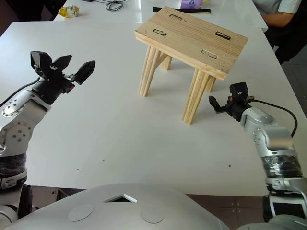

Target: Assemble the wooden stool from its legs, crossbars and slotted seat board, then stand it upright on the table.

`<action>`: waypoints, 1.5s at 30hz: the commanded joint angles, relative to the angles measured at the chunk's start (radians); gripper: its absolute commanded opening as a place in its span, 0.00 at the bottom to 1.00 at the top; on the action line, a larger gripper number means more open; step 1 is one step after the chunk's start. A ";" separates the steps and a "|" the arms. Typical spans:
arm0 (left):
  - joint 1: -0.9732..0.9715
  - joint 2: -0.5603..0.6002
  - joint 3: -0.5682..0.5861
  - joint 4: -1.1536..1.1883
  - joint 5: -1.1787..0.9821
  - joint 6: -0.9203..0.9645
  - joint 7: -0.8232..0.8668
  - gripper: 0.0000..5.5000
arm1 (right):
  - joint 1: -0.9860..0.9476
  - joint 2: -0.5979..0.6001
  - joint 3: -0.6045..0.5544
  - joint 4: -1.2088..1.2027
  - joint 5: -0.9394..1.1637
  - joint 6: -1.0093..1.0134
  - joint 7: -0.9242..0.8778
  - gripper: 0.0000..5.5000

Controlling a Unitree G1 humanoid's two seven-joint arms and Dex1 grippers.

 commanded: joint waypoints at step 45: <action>-0.023 -0.424 0.044 0.755 0.603 -0.827 0.135 0.98 | -0.126 0.487 -0.191 0.400 -0.398 -0.594 -0.154 0.94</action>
